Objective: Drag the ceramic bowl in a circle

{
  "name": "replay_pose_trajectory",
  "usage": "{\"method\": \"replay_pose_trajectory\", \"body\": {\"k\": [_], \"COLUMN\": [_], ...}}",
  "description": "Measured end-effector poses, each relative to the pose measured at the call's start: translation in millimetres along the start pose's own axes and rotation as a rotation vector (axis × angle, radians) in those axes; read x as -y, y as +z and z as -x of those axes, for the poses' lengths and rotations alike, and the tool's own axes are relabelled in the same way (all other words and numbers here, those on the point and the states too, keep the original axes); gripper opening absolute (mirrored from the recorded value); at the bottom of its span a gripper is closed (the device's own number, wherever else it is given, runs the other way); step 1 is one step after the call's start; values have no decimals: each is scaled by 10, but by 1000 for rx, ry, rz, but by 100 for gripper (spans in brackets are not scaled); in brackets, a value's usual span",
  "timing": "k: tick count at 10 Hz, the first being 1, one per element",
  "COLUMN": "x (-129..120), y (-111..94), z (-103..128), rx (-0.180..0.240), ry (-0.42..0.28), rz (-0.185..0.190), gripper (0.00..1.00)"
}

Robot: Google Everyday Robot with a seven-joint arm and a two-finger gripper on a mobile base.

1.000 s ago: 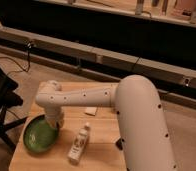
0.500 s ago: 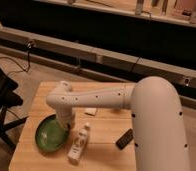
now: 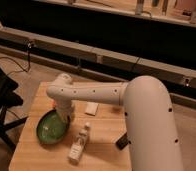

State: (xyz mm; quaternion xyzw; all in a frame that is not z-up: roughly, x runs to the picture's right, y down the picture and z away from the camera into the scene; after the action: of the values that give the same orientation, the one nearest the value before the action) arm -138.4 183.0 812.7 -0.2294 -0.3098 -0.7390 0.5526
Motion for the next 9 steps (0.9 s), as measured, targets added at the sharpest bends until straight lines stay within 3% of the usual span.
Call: {"method": "replay_pose_trajectory", "body": {"k": [2,6,9], "x": [-62,-168,-205], "y": [4,-40,-23], "z": [102,-237,-125], "rx": [6,10,16], "ry": [12,13,16], "rz": [1,-5,-4], "gripper": [0,0,0]}}
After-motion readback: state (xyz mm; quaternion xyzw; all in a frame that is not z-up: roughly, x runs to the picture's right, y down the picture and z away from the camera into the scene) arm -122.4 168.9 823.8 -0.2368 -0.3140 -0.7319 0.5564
